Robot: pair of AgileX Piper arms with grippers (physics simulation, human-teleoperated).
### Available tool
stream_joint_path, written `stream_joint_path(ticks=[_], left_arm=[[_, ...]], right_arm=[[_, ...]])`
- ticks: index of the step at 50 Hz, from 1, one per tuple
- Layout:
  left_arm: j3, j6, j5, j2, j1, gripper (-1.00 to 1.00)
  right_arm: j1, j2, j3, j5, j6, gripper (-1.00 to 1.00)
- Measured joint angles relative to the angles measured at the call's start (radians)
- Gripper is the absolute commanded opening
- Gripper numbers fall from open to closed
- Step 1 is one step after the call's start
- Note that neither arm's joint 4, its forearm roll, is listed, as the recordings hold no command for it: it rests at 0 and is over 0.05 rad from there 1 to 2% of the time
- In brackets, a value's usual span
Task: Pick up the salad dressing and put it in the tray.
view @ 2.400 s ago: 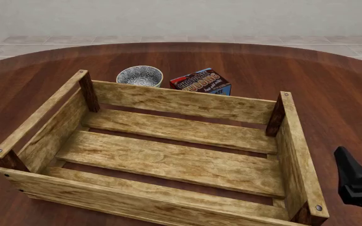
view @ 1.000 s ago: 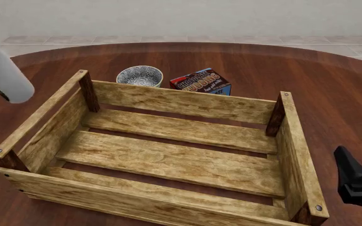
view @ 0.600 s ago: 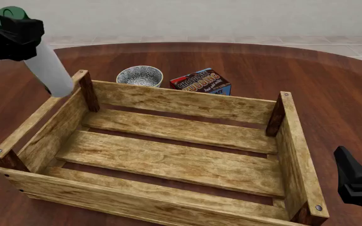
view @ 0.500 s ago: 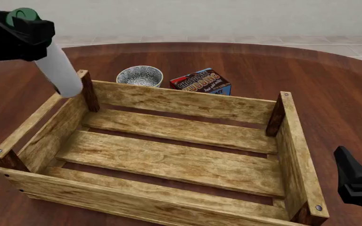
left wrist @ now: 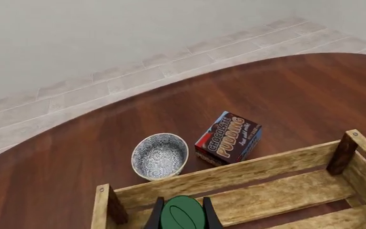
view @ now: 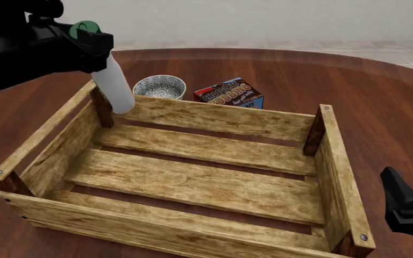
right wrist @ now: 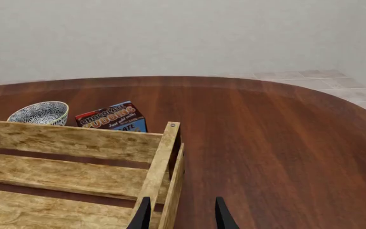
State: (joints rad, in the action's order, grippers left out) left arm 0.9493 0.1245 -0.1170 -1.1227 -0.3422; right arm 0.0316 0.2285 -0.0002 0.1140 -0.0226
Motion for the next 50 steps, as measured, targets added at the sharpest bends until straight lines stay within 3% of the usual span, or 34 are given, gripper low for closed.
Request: stream_joint_path(ticks=[50], left_arm=[[0.010,-0.134,0.161,-0.267,-0.194,-1.00]], right_arm=[[0.001,-0.027,0.000,-0.019,-0.014,1.00]])
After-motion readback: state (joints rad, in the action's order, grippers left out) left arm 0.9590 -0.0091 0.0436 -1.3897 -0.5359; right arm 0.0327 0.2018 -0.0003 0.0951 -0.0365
